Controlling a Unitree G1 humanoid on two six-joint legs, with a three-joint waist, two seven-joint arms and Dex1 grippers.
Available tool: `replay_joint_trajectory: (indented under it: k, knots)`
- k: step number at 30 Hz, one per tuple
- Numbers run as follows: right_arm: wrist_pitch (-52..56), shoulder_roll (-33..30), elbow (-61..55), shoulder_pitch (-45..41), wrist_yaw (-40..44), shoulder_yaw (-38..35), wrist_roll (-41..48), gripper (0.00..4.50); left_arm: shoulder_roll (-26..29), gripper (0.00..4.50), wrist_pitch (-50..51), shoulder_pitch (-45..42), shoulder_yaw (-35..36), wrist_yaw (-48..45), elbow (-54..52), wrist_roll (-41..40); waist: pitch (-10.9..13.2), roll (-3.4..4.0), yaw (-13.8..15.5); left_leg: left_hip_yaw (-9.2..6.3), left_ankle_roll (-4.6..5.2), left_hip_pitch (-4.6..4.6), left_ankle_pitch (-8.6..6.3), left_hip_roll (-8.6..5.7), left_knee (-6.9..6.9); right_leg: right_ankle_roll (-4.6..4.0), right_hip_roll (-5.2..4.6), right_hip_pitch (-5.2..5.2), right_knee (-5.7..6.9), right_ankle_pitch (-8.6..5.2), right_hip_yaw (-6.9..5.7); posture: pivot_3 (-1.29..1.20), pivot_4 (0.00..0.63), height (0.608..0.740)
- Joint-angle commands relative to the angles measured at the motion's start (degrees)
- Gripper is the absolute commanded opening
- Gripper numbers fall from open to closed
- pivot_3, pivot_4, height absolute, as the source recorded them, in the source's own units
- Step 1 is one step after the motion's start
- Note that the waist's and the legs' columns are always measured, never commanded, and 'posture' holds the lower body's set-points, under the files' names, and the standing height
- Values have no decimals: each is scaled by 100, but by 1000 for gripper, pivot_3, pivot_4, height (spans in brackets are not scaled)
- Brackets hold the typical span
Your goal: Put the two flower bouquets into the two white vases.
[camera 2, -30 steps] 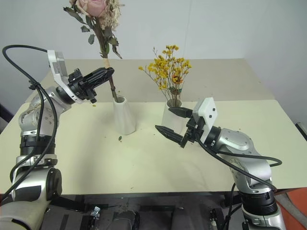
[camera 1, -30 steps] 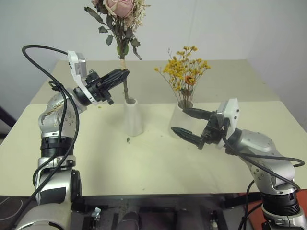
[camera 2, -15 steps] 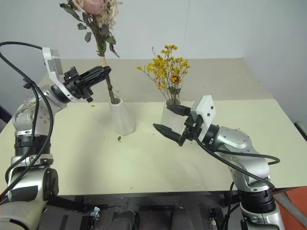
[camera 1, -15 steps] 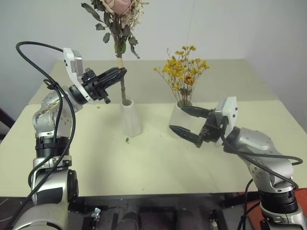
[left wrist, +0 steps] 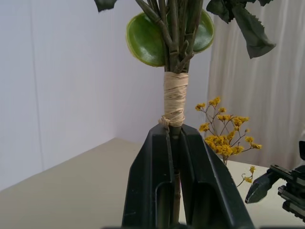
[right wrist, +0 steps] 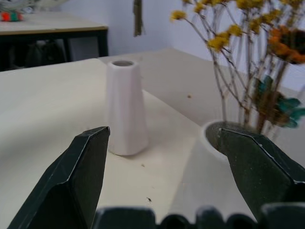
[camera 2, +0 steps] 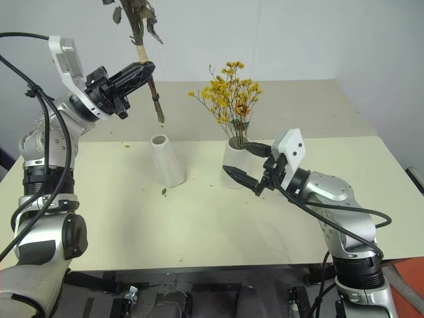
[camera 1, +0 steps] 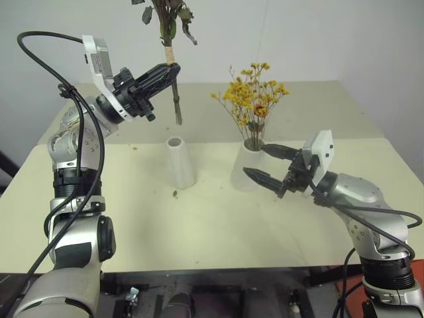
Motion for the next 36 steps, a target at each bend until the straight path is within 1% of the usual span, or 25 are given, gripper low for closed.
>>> replay_joint_trajectory:
  k: [1,9,14,18,23,27,36]
  knots:
    - [-247,-96,-159,22,30,-281,12,4300,170,14,-257,-323,37,-304,344,117,0,0,4,0,0,-2,0,0,0,0,0,0,0,0,0,0,150,740]
    - [-434,-178,68,38,114,-395,-65,4300,339,14,-500,-794,1,-1266,1407,319,2,-3,4,0,0,-4,0,0,0,0,0,0,-3,0,-2,0,150,740]
    - [-398,-196,-121,243,80,-442,-38,4300,527,14,-580,-1043,-19,-1976,2104,453,3,-3,-5,0,0,-6,0,0,0,1,0,-1,-2,-1,-3,0,150,740]
    - [-396,-211,-100,205,136,-393,-42,4300,703,14,-581,-1174,-52,-2407,2537,645,3,-3,-16,0,0,-7,0,0,0,2,1,-3,0,-1,-3,0,150,740]
    - [-322,-204,-206,162,158,-303,6,4300,784,14,-599,-1237,47,-2559,2737,694,4,-4,-3,-1,0,-7,0,0,0,3,1,-3,1,-2,-3,0,150,740]
    - [-270,-206,-290,181,171,-289,53,4300,679,14,-693,-1240,137,-2562,2762,686,4,-5,0,-1,1,-10,0,0,0,3,1,-4,0,-2,-4,0,150,740]
    - [-203,-130,-440,156,92,-163,129,4300,654,14,-693,-1300,256,-2573,2757,658,4,-5,-8,-1,1,-10,0,0,0,4,1,-5,1,-2,-4,0,150,740]
